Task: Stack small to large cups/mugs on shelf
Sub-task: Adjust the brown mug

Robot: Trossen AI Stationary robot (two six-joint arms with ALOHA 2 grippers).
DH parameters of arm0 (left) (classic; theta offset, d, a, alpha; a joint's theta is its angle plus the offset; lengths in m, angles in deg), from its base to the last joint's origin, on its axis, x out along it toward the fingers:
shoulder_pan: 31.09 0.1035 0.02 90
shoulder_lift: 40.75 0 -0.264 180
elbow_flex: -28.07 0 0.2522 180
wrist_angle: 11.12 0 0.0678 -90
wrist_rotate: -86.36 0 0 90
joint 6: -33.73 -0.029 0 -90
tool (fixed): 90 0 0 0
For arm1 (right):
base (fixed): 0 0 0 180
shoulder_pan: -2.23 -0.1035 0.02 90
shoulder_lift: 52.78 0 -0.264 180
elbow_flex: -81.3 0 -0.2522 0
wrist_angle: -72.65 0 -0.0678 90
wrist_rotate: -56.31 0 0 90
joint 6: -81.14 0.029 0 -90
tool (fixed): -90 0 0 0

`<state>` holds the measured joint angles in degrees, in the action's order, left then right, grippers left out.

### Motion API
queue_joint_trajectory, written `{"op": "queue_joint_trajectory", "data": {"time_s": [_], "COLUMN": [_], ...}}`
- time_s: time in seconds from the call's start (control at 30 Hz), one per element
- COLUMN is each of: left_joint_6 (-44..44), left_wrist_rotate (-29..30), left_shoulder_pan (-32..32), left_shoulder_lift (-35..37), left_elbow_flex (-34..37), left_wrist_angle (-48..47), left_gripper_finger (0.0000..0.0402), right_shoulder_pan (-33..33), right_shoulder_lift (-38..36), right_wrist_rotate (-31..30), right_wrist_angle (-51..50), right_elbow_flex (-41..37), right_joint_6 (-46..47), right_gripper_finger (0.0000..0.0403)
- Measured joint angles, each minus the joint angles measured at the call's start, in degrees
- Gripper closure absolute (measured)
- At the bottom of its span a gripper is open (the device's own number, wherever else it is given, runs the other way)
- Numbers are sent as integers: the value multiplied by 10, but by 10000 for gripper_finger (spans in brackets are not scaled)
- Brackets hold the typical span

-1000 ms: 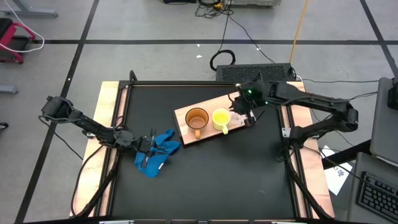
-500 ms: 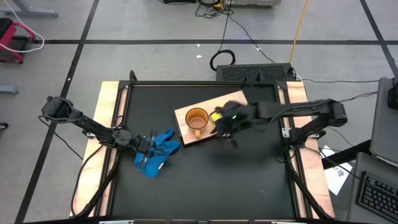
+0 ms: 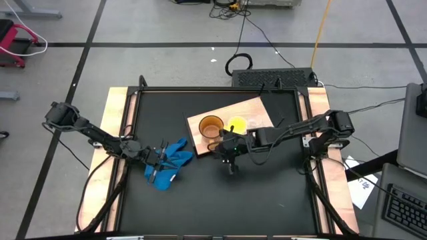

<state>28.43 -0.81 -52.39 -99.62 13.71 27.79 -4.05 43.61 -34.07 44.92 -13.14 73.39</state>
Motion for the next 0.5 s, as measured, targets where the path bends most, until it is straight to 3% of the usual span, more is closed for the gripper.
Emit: {"op": "queue_joint_trajectory", "data": {"time_s": [0.23, 0.5], "left_joint_6": [7, 13], "left_wrist_rotate": [0, -2], "left_shoulder_pan": [-6, -6], "left_shoulder_lift": [0, 0], "left_elbow_flex": [0, 0], "left_wrist_angle": [0, 0], "left_gripper_finger": [371, 371], "right_shoulder_pan": [-14, -12], "right_shoulder_lift": [0, 36], "right_wrist_rotate": [-24, -30], "right_wrist_angle": [78, 134], "right_elbow_flex": [0, 0], "right_joint_6": [-37, 1], "right_gripper_finger": [396, 402]}}
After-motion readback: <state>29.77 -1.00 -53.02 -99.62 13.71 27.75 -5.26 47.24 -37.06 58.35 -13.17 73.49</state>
